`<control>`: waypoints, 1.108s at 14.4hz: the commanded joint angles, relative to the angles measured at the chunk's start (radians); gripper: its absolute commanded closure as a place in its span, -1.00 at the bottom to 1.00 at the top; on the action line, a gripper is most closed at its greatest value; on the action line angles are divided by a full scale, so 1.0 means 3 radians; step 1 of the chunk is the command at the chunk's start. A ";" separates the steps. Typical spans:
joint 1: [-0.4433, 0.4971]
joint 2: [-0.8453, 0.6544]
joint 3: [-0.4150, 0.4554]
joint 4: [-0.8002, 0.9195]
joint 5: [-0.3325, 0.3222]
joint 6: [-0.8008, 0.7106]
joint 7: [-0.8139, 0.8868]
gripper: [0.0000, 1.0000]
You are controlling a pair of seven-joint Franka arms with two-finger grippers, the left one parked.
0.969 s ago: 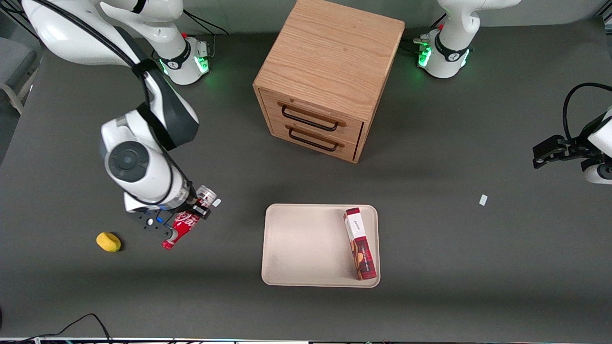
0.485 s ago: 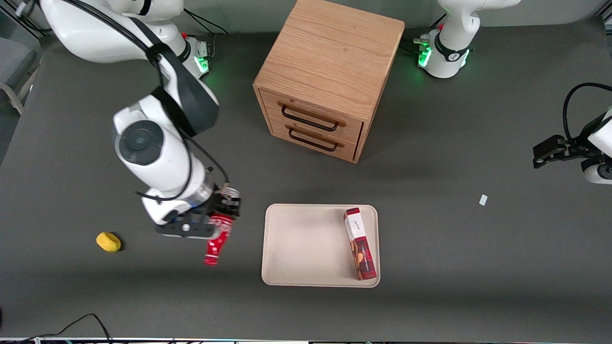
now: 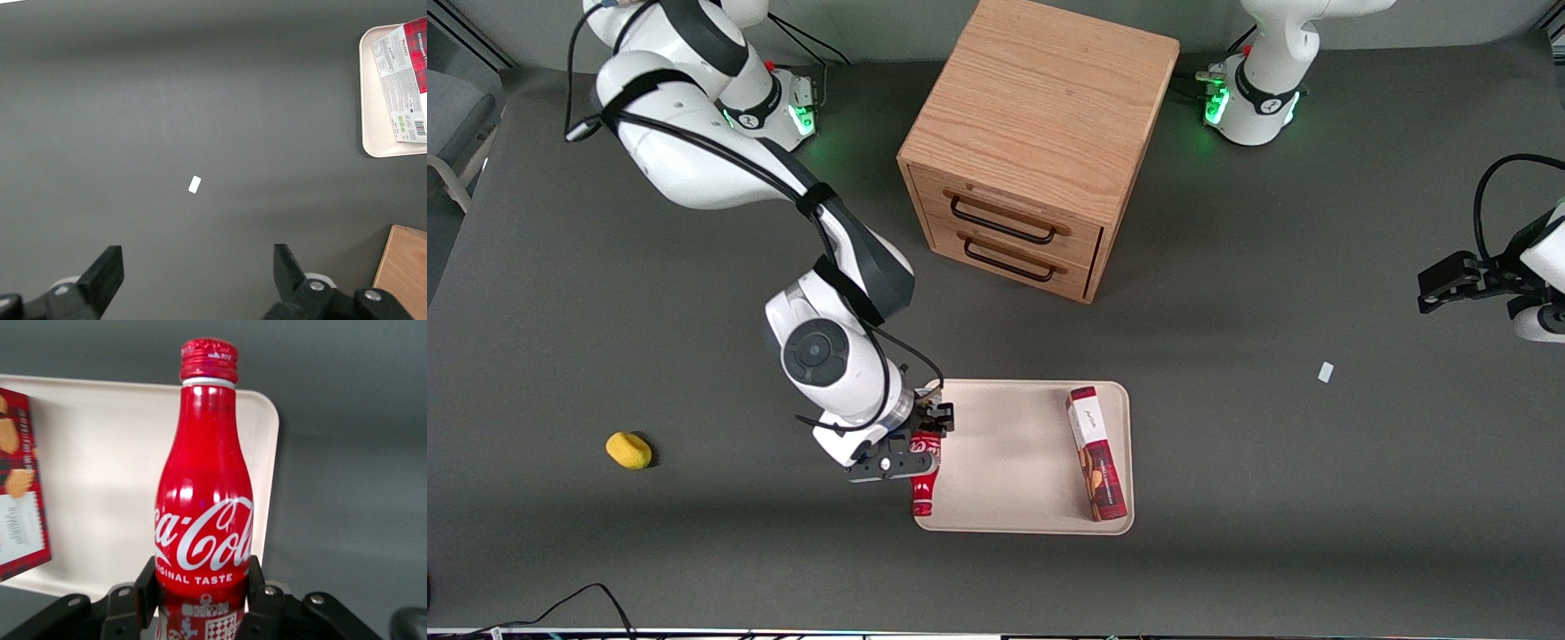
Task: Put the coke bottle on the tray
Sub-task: 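Lift the upright bottle and carry it over the white tray, then lower the bottle upright onto the tray beside the snack box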
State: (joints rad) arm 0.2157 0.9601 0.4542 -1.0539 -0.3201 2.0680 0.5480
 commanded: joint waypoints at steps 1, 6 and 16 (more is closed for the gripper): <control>0.0094 0.0214 -0.0036 0.0205 0.0004 0.0070 -0.0002 1.00; 0.0226 0.0420 -0.0255 0.0184 -0.0002 0.0377 0.0132 0.81; 0.0309 0.0502 -0.0496 -0.0051 -0.0027 0.0929 0.0142 -1.00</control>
State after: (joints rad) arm 0.2902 1.1070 0.3321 -1.0540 -0.3201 2.2920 0.5702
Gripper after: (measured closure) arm 0.132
